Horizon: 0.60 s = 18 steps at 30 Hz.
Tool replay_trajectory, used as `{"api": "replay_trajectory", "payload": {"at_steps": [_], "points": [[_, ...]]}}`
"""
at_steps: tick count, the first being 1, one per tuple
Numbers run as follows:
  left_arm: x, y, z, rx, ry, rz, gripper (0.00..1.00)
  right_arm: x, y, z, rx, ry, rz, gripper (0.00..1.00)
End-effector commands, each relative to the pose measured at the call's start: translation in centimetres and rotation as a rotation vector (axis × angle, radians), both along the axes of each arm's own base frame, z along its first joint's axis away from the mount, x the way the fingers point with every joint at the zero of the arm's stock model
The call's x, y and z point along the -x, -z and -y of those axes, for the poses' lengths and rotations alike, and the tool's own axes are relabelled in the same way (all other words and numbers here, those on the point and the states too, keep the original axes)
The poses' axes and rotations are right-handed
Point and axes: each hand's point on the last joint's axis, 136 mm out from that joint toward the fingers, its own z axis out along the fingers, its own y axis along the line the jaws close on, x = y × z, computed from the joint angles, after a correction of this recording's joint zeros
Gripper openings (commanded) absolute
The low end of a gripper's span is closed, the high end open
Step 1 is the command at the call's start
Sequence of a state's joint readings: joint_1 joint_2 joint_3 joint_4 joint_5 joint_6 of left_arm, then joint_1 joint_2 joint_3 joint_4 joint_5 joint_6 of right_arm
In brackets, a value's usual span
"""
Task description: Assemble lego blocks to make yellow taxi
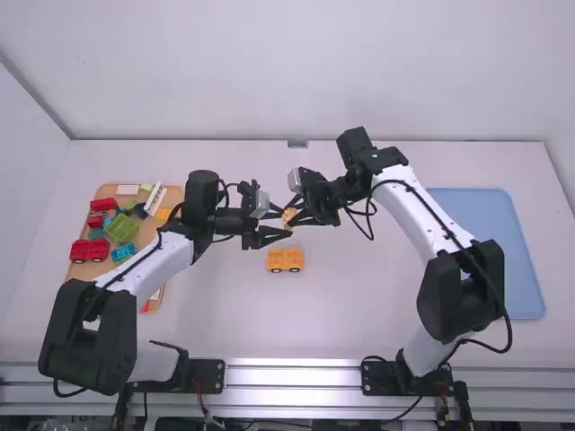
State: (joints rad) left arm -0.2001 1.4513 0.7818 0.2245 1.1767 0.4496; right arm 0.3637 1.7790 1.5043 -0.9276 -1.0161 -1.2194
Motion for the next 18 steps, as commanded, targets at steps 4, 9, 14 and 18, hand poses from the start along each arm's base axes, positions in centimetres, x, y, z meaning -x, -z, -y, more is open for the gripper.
{"api": "replay_trajectory", "payload": {"at_steps": [4,9,14,18], "points": [[0.4,-0.5,0.4,0.014,0.034,0.012,0.34,-0.3,-1.1,-0.5,-0.03,-0.017,0.045,0.04],[0.2,-0.1,0.3,-0.003,0.013,-0.001,0.15,-0.4,-1.2,-0.8,-0.035,-0.02,0.053,0.27],[-3.7,4.4,-2.6,-0.241,-0.308,-0.139,0.06,-2.8,-1.1,0.0,0.009,0.089,0.043,0.99],[-3.0,8.0,-6.3,-0.582,-0.4,-0.198,0.05,-5.6,-0.8,1.6,0.082,0.242,0.023,0.99]]}}
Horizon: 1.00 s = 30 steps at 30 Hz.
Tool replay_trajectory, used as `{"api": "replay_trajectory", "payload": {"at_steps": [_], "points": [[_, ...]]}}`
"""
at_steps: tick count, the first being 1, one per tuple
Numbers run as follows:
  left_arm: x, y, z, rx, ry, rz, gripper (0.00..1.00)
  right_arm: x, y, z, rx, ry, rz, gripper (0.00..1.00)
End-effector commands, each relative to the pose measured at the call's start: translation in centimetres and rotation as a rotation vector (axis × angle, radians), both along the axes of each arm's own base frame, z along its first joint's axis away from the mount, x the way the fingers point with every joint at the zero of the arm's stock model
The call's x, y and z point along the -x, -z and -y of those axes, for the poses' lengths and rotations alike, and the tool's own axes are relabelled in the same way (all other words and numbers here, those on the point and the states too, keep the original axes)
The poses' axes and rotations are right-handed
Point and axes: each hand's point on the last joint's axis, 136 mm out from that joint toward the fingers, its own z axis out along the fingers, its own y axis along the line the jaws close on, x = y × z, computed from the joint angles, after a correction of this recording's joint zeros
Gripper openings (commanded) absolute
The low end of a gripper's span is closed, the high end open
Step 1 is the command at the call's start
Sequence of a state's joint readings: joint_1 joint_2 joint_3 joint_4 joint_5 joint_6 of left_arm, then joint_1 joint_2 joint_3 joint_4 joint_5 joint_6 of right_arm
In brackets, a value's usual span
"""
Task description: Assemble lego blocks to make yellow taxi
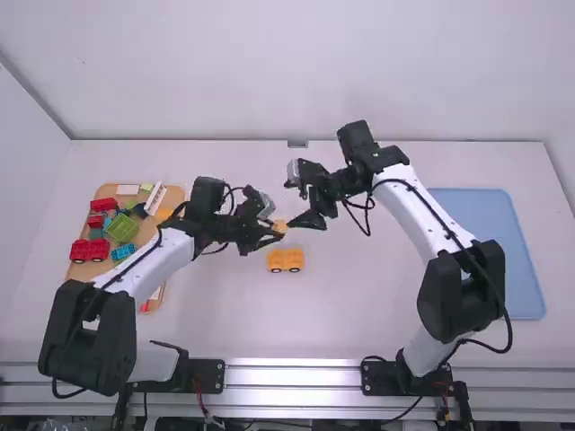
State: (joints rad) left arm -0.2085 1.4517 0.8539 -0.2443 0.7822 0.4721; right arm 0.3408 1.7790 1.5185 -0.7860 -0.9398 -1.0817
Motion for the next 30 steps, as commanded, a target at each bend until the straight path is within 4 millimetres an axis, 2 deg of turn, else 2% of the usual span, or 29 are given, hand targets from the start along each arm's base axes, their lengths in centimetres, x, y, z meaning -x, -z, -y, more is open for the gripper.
{"api": "replay_trajectory", "payload": {"at_steps": [1,4,6,7,8,11,14,16,19,22,27,28,29,30], "points": [[-1.8,1.7,-3.6,-0.329,-0.062,0.066,0.05,-2.6,-0.5,1.5,0.055,0.15,-0.034,0.98],[-1.0,4.5,-6.6,-0.592,-0.074,-0.023,0.05,-3.9,-0.3,2.7,0.074,0.225,-0.047,0.98],[-1.1,5.7,-7.5,-0.666,-0.085,-0.045,0.02,-4.2,-0.2,3.1,0.077,0.247,-0.058,0.99],[-0.7,7.4,-8.4,-0.748,-0.032,-0.066,0.02,-4.5,-0.2,3.7,0.076,0.269,-0.075,0.99],[-0.5,7.6,-8.5,-0.756,-0.02,-0.067,0.02,-4.5,-0.2,3.7,0.076,0.27,-0.077,0.99],[1.4,11.0,-9.3,-0.846,0.235,-0.094,0.02,-4.3,0.1,4.4,0.089,0.287,-0.114,0.99],[1.7,12.6,-10.1,-0.899,0.324,-0.102,0.02,-3.7,0.5,4.5,0.109,0.284,-0.139,0.99],[1.5,13.1,-10.4,-0.915,0.329,-0.1,0.02,-3.4,0.7,4.7,0.117,0.275,-0.142,0.98],[1.0,13.7,-9.7,-0.895,0.338,-0.063,0.02,-3.1,0.7,4.6,0.12,0.261,-0.139,0.99],[2.0,14.2,-9.0,-0.844,0.482,-0.008,0.02,-3.1,0.7,4.6,0.119,0.26,-0.137,0.99],[2.8,14.5,-8.5,-0.825,0.566,0.023,0.04,-3.5,0.7,4.9,0.114,0.269,-0.13,0.99],[2.6,14.5,-8.5,-0.824,0.553,0.027,0.15,-3.6,0.6,4.9,0.114,0.271,-0.126,0.98],[2.0,14.5,-8.6,-0.827,0.519,0.033,0.97,-3.7,0.6,4.9,0.11,0.273,-0.122,0.99],[1.6,14.5,-8.5,-0.825,0.493,0.037,0.99,-3.8,0.5,4.8,0.108,0.273,-0.118,0.99]]}}
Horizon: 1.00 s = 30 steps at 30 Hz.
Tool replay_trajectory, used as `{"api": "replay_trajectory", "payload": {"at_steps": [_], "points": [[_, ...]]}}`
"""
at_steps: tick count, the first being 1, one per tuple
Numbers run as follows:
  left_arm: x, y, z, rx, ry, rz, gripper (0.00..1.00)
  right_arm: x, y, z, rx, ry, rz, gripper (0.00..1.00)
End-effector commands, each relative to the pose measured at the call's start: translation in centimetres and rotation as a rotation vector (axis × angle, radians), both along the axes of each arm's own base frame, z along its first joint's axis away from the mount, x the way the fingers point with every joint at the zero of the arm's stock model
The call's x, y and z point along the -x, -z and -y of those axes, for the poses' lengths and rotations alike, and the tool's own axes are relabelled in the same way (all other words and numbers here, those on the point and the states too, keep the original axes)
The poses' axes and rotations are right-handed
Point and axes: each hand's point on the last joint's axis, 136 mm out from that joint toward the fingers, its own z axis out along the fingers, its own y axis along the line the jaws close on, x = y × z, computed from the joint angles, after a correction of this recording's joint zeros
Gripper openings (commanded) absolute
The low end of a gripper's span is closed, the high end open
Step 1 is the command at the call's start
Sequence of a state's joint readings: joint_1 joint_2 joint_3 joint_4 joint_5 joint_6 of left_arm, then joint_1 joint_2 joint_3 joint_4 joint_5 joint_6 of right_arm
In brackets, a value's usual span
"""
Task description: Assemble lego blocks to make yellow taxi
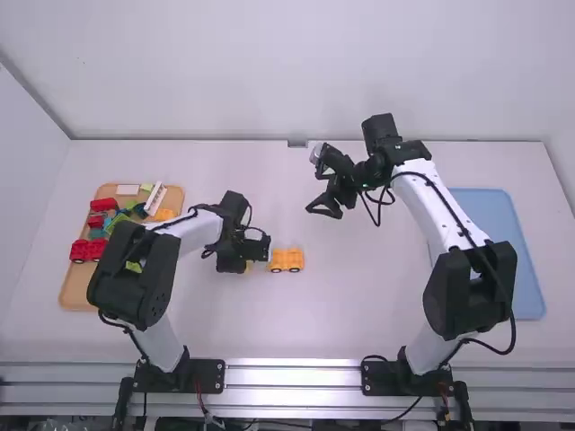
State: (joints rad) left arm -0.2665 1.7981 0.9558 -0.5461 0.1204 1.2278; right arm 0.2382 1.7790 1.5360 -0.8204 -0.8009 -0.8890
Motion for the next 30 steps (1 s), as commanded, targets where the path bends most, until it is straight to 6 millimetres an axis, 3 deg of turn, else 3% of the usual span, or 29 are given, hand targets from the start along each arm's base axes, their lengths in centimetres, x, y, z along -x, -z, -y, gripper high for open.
{"api": "replay_trajectory", "payload": {"at_steps": [1,3,6,9,11,13,17,19,21,24,30], "points": [[-0.7,0.0,0.4,0.028,-0.027,0.022,0.99,-0.5,-0.9,0.0,-0.011,0.003,0.025,0.99],[-1.6,-0.3,0.7,0.049,-0.086,0.05,0.99,-0.7,-1.0,-0.1,-0.015,0.003,0.036,0.98],[-0.9,-0.8,1.3,0.102,-0.069,0.019,0.99,-0.9,-1.0,-0.1,-0.01,0.006,0.046,0.99],[0.4,-2.5,2.5,0.294,0.018,-0.03,0.99,-0.9,-0.8,0.2,0.002,0.013,0.045,0.99],[0.8,-4.7,3.4,0.547,0.052,-0.038,0.99,-0.8,-0.7,0.2,0.009,0.013,0.035,0.99],[0.7,-5.4,2.7,0.665,-0.003,-0.03,0.99,-0.6,-0.6,0.2,0.01,0.009,0.031,0.99],[-0.1,-4.4,0.4,0.765,-0.179,0.0,0.99,-0.9,-0.3,0.5,0.036,0.02,0.04,0.98],[0.1,-4.6,0.3,0.868,-0.273,-0.008,0.99,-1.0,-0.4,0.5,0.031,0.015,0.05,0.98],[0.1,-4.7,0.4,0.906,-0.27,0.018,0.99,-1.0,-0.4,0.3,0.029,0.013,0.055,0.98],[0.9,-2.8,0.5,0.888,-0.223,0.082,0.99,-1.5,-0.6,0.4,0.025,0.02,0.07,0.99],[0.4,-0.9,0.2,0.89,-0.241,0.128,0.99,-1.5,-0.6,0.6,0.025,0.024,0.069,0.99]]}}
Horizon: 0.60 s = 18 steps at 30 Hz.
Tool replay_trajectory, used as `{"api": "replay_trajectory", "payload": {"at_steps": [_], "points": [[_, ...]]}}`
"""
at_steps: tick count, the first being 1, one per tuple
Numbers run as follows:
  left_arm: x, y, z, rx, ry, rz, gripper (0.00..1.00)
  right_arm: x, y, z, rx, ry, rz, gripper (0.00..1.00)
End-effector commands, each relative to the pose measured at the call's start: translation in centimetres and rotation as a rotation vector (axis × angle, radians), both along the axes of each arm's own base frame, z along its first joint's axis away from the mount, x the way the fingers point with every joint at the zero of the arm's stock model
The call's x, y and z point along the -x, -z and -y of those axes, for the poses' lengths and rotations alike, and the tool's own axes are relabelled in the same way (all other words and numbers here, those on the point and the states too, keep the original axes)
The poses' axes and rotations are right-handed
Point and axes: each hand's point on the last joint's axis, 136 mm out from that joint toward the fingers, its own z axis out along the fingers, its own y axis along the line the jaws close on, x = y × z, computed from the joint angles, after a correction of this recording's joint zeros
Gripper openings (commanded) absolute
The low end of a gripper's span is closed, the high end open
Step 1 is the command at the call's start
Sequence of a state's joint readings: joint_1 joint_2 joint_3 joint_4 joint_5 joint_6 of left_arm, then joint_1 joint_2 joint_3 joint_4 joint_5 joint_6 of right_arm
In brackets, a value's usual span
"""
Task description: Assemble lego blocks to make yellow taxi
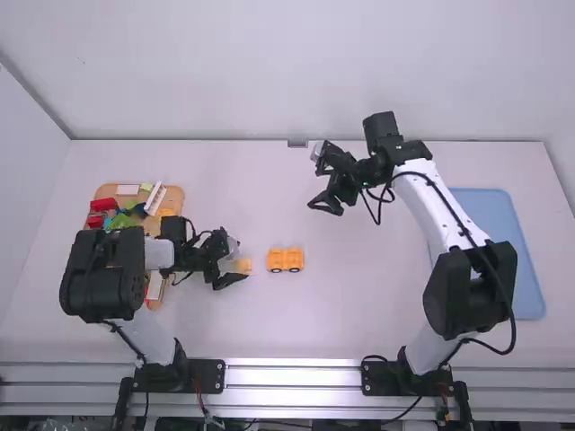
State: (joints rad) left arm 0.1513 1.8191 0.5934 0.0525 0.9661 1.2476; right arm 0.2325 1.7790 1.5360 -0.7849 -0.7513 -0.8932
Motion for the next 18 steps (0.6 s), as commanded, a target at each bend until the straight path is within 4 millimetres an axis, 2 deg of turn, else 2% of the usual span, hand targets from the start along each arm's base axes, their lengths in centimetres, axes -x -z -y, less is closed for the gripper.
{"api": "replay_trajectory", "payload": {"at_steps": [1,2,3,4,6,13,15,18], "points": [[0.6,0.3,0.3,0.053,-0.004,-0.038,0.98,-0.4,-0.8,0.0,-0.011,0.0,0.021,0.99],[0.7,0.5,0.4,0.043,0.006,-0.034,0.89,-0.4,-0.8,0.0,-0.01,0.0,0.021,0.99],[0.7,0.6,0.4,0.042,0.01,-0.031,0.87,-0.4,-0.8,0.0,-0.01,0.0,0.021,0.99],[0.8,0.8,0.6,0.037,0.03,-0.019,0.75,-0.3,-0.8,-0.1,-0.01,-0.002,0.017,0.99],[0.6,1.1,0.6,0.034,0.039,-0.016,0.64,-0.3,-0.8,0.0,-0.01,-0.001,0.017,0.99],[1.1,2.0,0.4,-0.011,0.065,0.007,0.55,-0.4,-0.8,0.0,-0.008,0.001,0.018,0.99],[1.3,2.2,0.3,-0.023,0.071,0.014,0.5,-0.4,-0.8,0.0,-0.01,-0.001,0.02,0.99],[1.4,2.5,-0.1,-0.05,0.078,0.038,0.34,-0.3,-0.9,-0.1,-0.008,-0.027,0.047,0.99]]}}
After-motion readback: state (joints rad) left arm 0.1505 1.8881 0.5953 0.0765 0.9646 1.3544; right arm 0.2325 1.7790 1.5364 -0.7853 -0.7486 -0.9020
